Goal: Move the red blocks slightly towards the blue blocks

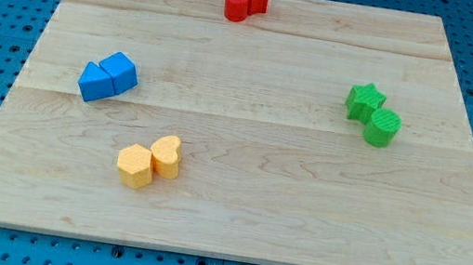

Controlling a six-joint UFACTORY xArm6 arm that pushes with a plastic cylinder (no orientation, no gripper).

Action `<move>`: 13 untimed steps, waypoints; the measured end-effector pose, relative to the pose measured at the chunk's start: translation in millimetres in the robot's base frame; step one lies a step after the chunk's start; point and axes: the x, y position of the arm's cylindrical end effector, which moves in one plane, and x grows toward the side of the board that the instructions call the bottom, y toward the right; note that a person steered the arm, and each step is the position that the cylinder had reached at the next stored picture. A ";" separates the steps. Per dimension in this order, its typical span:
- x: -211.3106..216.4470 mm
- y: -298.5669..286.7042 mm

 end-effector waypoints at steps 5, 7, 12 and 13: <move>0.0 139.2; 18.4 217.6; 3.8 327.6; 4.7 397.8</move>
